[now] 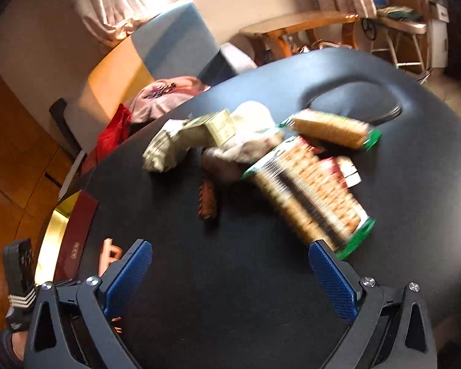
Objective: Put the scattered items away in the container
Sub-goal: 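Lift the orange rack with the left tool while the right tool grasps the cracker packet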
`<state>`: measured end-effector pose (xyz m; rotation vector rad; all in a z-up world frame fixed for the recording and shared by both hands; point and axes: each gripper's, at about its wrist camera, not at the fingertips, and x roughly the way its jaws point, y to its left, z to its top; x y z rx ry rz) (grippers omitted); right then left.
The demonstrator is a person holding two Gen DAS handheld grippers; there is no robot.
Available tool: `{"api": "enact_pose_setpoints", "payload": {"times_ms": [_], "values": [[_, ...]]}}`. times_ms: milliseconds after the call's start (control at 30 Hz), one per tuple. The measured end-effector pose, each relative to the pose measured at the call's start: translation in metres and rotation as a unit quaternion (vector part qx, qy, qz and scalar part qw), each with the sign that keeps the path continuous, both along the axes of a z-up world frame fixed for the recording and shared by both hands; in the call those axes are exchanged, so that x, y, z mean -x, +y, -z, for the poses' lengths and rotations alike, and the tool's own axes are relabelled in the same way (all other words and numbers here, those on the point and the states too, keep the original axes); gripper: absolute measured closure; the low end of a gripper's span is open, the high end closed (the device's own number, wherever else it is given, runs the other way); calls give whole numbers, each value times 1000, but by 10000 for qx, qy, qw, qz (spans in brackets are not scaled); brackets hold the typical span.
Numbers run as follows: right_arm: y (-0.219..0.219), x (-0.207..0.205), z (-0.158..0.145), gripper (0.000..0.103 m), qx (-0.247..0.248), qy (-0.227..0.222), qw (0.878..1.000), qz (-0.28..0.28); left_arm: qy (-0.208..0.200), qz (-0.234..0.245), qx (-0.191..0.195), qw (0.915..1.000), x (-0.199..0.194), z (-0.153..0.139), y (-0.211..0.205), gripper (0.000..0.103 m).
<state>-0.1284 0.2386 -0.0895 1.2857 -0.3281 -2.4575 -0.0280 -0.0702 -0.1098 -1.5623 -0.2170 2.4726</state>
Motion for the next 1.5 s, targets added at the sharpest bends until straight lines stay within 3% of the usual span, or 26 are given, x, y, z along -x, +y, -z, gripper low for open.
{"api": "enact_pose_setpoints", "payload": {"times_ms": [167,367,500,667,767,867,967,1100,1367,1500], "values": [[15,26,1,0,-349,-133,9993,-77,33,-35,74,10000,3,0,-5,82],[12,58,11,0,-157,-380,9985,-355,33,-30,257,9997,12,0,-8,82],[-5,47,16,0,323,-516,9950,-793,8,-75,246,9997,12,-1,-15,82],[-35,17,25,0,417,-586,9902,-1199,86,-33,32,10000,6,-8,-20,76],[-39,5,25,0,196,-461,9947,-896,237,70,-211,9995,0,-16,-20,71],[-36,-3,24,0,3,-380,9984,-408,396,132,-440,9982,-5,-25,-20,54],[-33,-12,19,3,-230,-235,9995,24,622,181,-436,9969,-12,-34,-17,42],[-32,-24,11,11,-683,-44,9962,546,730,285,-323,9964,-15,-37,-6,41],[-29,-28,6,12,-485,-88,9962,712,444,91,78,9989,-2,-22,4,42],[-30,-16,10,12,-457,-225,9950,862,381,85,77,9992,2,-19,8,43]]}}
